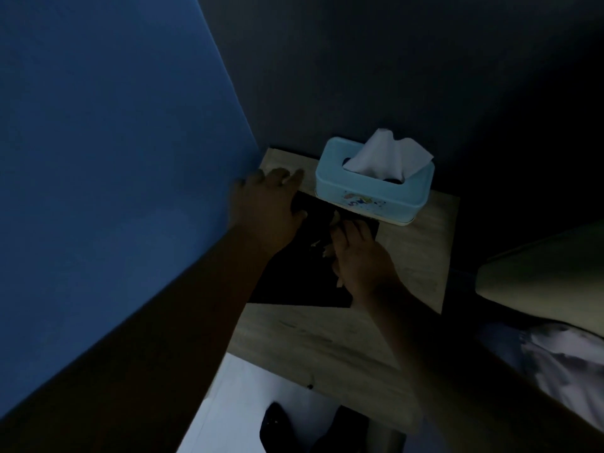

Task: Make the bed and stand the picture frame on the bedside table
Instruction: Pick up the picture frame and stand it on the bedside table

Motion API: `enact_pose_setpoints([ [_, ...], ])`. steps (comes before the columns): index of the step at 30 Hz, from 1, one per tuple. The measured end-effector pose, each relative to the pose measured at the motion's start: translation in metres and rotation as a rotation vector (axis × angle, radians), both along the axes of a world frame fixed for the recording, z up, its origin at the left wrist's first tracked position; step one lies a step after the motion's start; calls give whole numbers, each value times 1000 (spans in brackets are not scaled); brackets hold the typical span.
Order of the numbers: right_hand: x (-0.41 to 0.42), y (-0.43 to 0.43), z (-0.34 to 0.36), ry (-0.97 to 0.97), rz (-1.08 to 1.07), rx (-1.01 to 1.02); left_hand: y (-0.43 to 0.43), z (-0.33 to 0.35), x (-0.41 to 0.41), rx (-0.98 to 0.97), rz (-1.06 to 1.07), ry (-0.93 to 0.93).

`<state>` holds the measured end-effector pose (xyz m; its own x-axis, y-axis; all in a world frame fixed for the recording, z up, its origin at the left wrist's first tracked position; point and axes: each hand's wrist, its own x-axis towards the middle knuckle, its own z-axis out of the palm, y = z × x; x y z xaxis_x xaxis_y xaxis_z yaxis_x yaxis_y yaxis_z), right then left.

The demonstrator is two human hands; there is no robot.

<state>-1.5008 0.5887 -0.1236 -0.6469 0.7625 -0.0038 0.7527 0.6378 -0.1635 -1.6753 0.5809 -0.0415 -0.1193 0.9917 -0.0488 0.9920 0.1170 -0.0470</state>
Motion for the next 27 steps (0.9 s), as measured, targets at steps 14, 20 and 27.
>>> enact_pose_setpoints([
  [14,-13,-11,2,71,-239,-210,-82,-19,5,193,666,-1631],
  [20,-16,-11,11,70,-160,72,-77,-17,2,208,570,-1542],
  [27,-18,2,7,77,14,315,-81,-9,-2,235,518,-1522],
])
